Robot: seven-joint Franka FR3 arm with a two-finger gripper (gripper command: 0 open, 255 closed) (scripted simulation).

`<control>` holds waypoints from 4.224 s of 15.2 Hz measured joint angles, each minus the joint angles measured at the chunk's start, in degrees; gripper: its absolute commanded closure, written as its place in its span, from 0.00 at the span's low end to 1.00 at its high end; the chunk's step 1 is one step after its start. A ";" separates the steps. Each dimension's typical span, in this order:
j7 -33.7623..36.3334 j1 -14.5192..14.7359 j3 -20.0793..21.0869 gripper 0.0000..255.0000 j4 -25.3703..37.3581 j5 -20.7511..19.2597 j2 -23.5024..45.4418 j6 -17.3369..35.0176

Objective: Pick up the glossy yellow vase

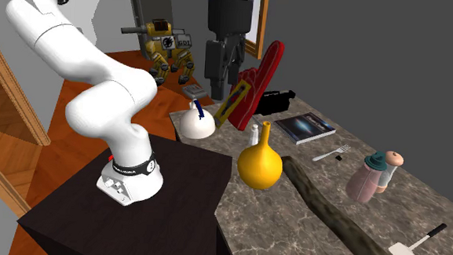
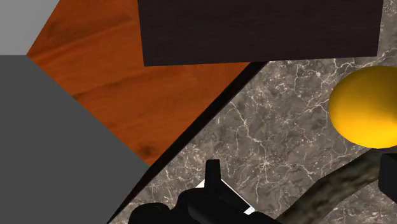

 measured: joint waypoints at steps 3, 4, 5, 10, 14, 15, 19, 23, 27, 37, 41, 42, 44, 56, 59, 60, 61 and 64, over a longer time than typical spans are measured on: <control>0.86 0.68 1.09 0.00 -0.89 0.93 0.98 1.35; 1.22 1.08 1.64 0.00 -1.51 1.44 1.50 2.14; 1.57 1.42 2.22 0.00 -1.52 1.91 3.04 3.35; 4.20 3.86 6.11 0.00 -3.68 5.01 8.85 9.49; 5.94 5.53 9.00 0.00 -3.57 6.96 14.57 13.71; 6.62 6.06 9.94 0.00 -3.83 7.55 16.07 15.17; 8.85 7.77 13.23 0.00 -2.73 9.13 22.47 19.27; 10.87 8.94 16.21 0.00 -0.65 9.60 30.30 23.82; 13.79 10.50 19.39 0.00 1.80 9.46 38.06 27.93; 16.30 11.29 21.07 0.00 1.90 7.10 47.17 35.82; 16.43 11.30 21.08 1.00 1.66 6.91 47.62 36.50; 16.44 11.30 21.09 1.00 1.67 6.90 47.62 36.52; 16.45 11.30 21.09 1.00 1.68 6.90 47.63 36.53; 15.38 11.24 20.88 1.00 3.73 8.46 43.75 30.77; 15.06 11.29 20.78 1.00 4.52 9.07 42.11 28.45; 14.97 11.31 20.75 1.00 4.76 9.26 41.59 27.72; 14.74 11.26 20.61 1.00 5.10 9.41 41.03 26.84; 14.65 11.29 20.52 1.00 6.10 9.68 40.10 24.95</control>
